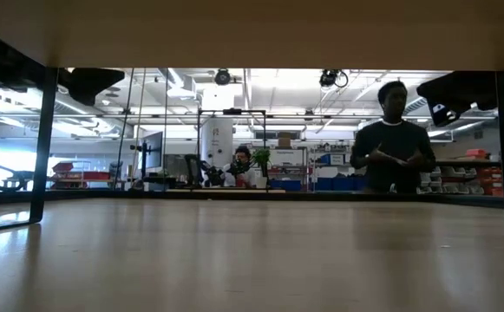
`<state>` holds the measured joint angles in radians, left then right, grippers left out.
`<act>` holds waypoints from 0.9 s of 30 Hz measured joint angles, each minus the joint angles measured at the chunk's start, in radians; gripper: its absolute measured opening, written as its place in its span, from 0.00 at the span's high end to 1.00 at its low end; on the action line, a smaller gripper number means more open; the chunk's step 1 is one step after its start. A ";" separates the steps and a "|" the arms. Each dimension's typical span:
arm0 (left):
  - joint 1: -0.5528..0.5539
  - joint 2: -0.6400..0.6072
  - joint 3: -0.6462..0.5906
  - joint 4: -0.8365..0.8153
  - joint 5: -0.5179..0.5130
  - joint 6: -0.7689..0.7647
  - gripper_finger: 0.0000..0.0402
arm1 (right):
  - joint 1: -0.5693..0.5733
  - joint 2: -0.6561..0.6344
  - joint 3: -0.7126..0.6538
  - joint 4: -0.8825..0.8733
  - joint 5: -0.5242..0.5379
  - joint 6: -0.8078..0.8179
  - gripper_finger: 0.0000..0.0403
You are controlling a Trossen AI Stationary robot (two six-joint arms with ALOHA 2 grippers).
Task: Pick and place cans onto a shelf
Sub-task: Return to Home Position
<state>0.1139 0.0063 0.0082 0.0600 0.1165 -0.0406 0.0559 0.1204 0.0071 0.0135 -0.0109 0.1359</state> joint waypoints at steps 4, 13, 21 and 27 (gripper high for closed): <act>0.000 0.000 0.000 0.009 0.001 0.000 0.21 | 0.000 0.000 0.000 0.000 0.000 0.000 0.94; 0.000 -0.003 0.000 -0.001 -0.001 0.000 0.21 | -0.001 -0.054 0.000 0.001 0.002 0.000 0.94; 0.000 -0.005 -0.001 -0.002 -0.002 0.000 0.21 | -0.068 -0.116 0.000 0.001 0.010 -0.001 0.94; -0.003 -0.005 -0.001 -0.003 -0.003 0.001 0.21 | -0.140 -0.116 0.000 0.000 0.010 0.000 0.94</act>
<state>0.1113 0.0017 0.0074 0.0572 0.1135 -0.0399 -0.0841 0.0044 0.0067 0.0133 -0.0006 0.1356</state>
